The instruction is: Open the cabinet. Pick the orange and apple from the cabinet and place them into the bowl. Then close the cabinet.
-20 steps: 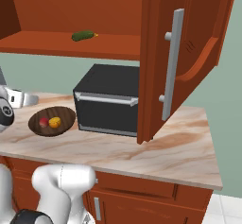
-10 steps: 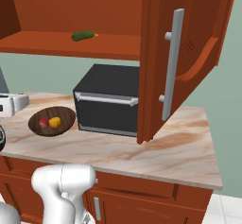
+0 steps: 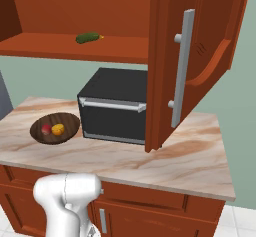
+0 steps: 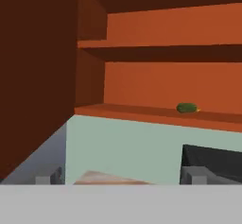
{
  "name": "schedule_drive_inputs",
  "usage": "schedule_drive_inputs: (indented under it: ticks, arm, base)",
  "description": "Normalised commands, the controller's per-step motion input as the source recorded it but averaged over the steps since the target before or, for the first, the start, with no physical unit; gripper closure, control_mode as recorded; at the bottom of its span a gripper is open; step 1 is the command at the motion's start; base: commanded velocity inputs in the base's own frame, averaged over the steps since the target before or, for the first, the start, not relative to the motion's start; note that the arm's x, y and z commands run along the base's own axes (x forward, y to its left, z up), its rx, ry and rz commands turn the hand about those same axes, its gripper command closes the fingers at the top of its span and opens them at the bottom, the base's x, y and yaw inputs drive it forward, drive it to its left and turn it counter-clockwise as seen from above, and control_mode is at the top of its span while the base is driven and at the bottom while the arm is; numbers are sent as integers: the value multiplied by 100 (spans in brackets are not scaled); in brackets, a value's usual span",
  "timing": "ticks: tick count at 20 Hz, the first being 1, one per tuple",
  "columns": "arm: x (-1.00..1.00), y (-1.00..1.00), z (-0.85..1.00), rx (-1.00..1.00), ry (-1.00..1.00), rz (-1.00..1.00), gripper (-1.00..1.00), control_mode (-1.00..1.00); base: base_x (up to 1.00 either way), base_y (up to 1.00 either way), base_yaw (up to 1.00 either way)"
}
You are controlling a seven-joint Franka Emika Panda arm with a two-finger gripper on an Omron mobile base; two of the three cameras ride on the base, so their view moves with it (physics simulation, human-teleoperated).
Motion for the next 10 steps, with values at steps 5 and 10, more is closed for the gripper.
schedule_drive_inputs:
  ticks: [5, 10]
  arm:
    - [-100, 6, 14, 1, -29, 1, -100, -100]
    - [-50, 14, 0, 6, -26, 0, -100, -100]
  base:
    - [0, 0, 0]
    - [0, 0, 0]
